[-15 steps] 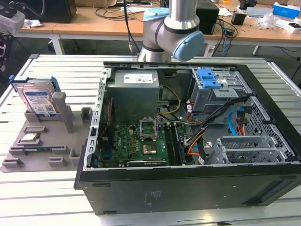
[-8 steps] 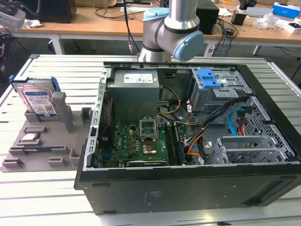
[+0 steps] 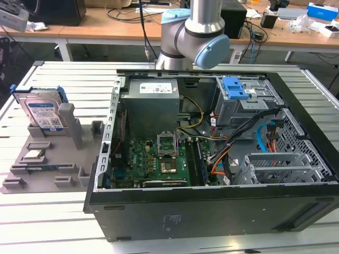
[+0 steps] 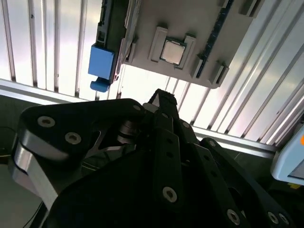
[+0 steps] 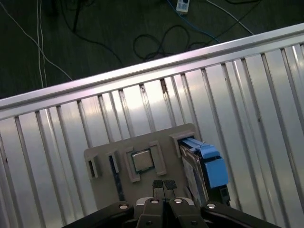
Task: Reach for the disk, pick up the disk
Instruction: 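Pick up the disk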
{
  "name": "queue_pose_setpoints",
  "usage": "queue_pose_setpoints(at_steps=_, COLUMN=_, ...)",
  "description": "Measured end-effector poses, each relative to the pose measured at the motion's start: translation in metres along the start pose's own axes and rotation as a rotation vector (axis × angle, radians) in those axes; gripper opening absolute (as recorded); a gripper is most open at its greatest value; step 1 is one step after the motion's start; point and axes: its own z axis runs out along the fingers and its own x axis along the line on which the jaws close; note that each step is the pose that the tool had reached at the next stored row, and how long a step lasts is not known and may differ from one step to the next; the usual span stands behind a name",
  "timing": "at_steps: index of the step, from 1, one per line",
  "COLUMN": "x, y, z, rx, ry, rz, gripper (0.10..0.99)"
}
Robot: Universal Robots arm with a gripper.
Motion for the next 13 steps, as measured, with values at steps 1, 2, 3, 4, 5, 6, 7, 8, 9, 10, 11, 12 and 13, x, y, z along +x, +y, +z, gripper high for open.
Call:
queue_pose_setpoints(at_steps=1, x=0.0000, y=0.0000, z=0.0000, rx=0.000, ry=0.0005, rz=-0.014, gripper=0.106)
queue_pose_setpoints(at_steps=2, x=0.0000, y=0.0000, z=0.0000, rx=0.000, ry=0.0009, rz=-0.023, gripper=0.106)
queue_pose_setpoints(at_steps=3, x=0.0000, y=0.0000, z=0.0000, rx=0.000, ry=0.0014, rz=-0.035, gripper=0.106)
queue_pose_setpoints(at_steps=4, x=0.0000, y=0.0000, z=0.0000, rx=0.000, ry=0.0019, rz=-0.049, gripper=0.106)
queue_pose_setpoints(at_steps=5, x=0.0000, y=0.0000, z=0.0000, rx=0.000, ry=0.0023, rz=-0.059, gripper=0.106)
queue_pose_setpoints(at_steps=6, x=0.0000, y=0.0000, z=0.0000, rx=0.000, ry=0.0030, rz=-0.076, gripper=0.106)
queue_pose_setpoints(at_steps=7, x=0.0000, y=0.0000, z=0.0000, rx=0.000, ry=0.0034, rz=-0.088, gripper=0.106)
queue_pose_setpoints(at_steps=8, x=0.0000, y=0.0000, z=0.0000, rx=0.000, ry=0.0038, rz=-0.100, gripper=0.106)
queue_pose_setpoints(at_steps=9, x=0.0000, y=0.0000, z=0.0000, rx=0.000, ry=0.0042, rz=-0.110, gripper=0.106)
queue_pose_setpoints(at_steps=10, x=0.0000, y=0.0000, z=0.0000, rx=0.000, ry=0.0047, rz=-0.120, gripper=0.106)
queue_pose_setpoints(at_steps=11, x=0.0000, y=0.0000, z=0.0000, rx=0.000, ry=0.0053, rz=-0.137, gripper=0.106)
queue_pose_setpoints(at_steps=12, x=0.0000, y=0.0000, z=0.0000, rx=0.000, ry=0.0055, rz=-0.146, gripper=0.106)
queue_pose_setpoints(at_steps=13, x=0.0000, y=0.0000, z=0.0000, rx=0.000, ry=0.0059, rz=-0.155, gripper=0.106)
